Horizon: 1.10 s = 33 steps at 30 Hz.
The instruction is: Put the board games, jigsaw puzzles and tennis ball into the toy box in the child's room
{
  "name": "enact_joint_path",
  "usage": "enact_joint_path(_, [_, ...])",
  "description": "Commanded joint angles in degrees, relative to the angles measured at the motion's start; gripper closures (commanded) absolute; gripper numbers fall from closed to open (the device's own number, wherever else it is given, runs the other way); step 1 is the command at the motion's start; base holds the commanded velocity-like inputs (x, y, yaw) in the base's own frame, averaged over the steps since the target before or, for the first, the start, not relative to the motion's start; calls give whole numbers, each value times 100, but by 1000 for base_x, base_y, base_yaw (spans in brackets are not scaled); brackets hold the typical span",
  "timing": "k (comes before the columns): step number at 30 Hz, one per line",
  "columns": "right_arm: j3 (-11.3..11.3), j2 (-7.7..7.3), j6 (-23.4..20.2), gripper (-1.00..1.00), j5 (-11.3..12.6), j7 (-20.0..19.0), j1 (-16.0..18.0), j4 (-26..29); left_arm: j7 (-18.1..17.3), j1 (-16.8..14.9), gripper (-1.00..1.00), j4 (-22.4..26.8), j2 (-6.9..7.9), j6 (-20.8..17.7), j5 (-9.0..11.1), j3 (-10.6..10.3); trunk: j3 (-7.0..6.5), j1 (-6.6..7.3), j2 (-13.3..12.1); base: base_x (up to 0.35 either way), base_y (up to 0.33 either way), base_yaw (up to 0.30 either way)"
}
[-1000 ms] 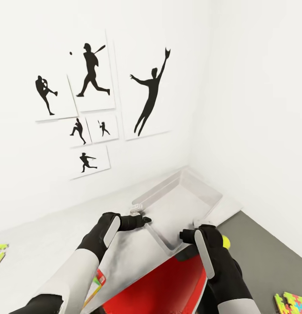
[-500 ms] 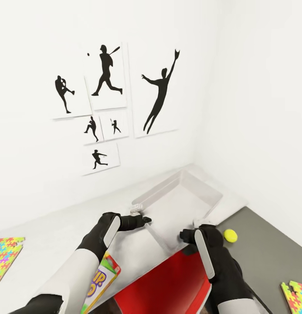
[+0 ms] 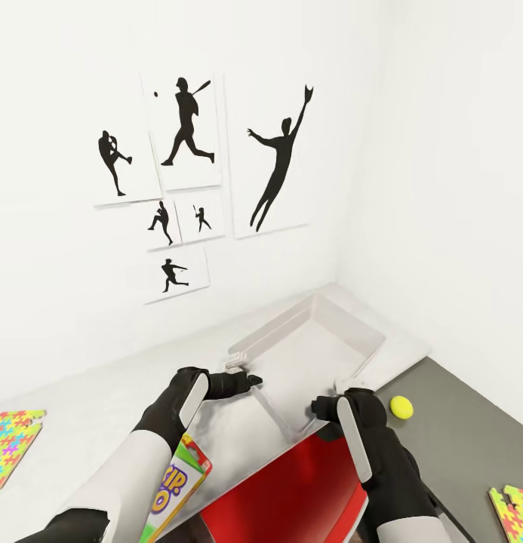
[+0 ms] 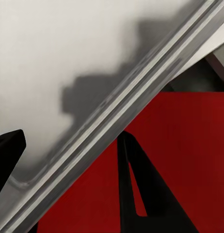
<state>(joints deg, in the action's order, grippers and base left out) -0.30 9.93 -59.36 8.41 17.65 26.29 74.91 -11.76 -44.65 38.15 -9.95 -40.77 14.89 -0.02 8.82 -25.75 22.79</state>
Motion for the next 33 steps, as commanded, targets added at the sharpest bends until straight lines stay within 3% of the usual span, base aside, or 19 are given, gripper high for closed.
enact_joint_path(1, [4, 7, 258, 100, 354, 33, 8, 8, 7, 0, 100, 0, -5, -172, 137, -11, 12, -3, 13, 0, 0, 0])
enact_joint_path(33, [4, 7, 258, 100, 354, 37, 8, 25, 7, 0, 100, 0, -5, -194, 146, -16, 12, -3, 13, 0, 22, 0])
